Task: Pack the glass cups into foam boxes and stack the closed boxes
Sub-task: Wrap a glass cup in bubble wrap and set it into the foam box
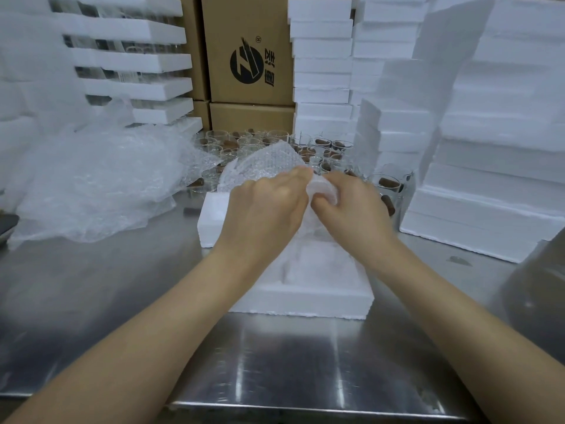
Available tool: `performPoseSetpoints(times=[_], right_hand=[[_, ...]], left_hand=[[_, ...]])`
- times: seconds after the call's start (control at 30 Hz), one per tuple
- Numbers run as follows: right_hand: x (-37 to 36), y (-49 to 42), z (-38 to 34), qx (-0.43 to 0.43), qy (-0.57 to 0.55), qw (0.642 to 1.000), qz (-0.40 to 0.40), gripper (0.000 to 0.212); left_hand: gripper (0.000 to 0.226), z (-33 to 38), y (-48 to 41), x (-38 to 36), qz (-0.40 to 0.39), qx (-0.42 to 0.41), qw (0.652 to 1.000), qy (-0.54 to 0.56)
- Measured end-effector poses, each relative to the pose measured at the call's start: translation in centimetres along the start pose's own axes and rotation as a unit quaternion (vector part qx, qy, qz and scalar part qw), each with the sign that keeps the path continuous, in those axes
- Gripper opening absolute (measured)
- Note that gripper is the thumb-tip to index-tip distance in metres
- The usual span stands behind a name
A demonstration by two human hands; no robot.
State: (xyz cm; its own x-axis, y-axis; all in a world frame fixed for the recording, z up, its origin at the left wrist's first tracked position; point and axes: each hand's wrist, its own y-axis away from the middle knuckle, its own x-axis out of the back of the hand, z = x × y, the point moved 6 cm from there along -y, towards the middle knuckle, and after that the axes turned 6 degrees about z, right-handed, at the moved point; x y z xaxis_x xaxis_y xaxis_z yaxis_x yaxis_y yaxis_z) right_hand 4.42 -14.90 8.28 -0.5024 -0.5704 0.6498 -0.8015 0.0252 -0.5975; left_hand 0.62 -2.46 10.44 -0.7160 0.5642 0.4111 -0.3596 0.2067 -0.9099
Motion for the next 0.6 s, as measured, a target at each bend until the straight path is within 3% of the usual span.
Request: performPoseSetpoints(times=[0.07, 0.13, 0.23, 0.3, 0.5, 0.6], right_hand=[[0.5, -0.1, 0.0, 0.007, -0.045, 0.999, 0.016, 0.012], [1.2, -0.4, 0.0, 0.001, -0.125, 0.992, 0.02, 0.029], [1.9, -1.1, 0.3, -0.018, -0.256, 0.967, -0.003, 0.011], [2.0, -1.3, 0.4, -0.018, -0.277, 0.96, -0.034, 0.015], [1.1, -1.1, 0.0, 0.014, -0.319, 0.944, -0.08, 0.013], [1.1, -1.4, 0.6, -0.034, -0.39, 0.918, -0.062, 0.007]], left_hand=[[0.028, -0.4, -0.3, 0.4, 0.017, 0.016, 1.0, 0.001], [0.029, -1.8, -0.7, 0.9, 0.031, 0.074, 0.996, 0.03], [0.024, -4.9, -0.8, 0.9, 0.033, 0.181, 0.975, 0.122], [0.018, -6.1, -0.7, 0.6, 0.025, 0.224, 0.961, 0.161], [0.022, -7.1, -0.4, 0.3, 0.0, 0.248, 0.96, 0.133], [0.018, -7.0, -0.5, 0.0, -0.013, 0.288, 0.931, 0.223]])
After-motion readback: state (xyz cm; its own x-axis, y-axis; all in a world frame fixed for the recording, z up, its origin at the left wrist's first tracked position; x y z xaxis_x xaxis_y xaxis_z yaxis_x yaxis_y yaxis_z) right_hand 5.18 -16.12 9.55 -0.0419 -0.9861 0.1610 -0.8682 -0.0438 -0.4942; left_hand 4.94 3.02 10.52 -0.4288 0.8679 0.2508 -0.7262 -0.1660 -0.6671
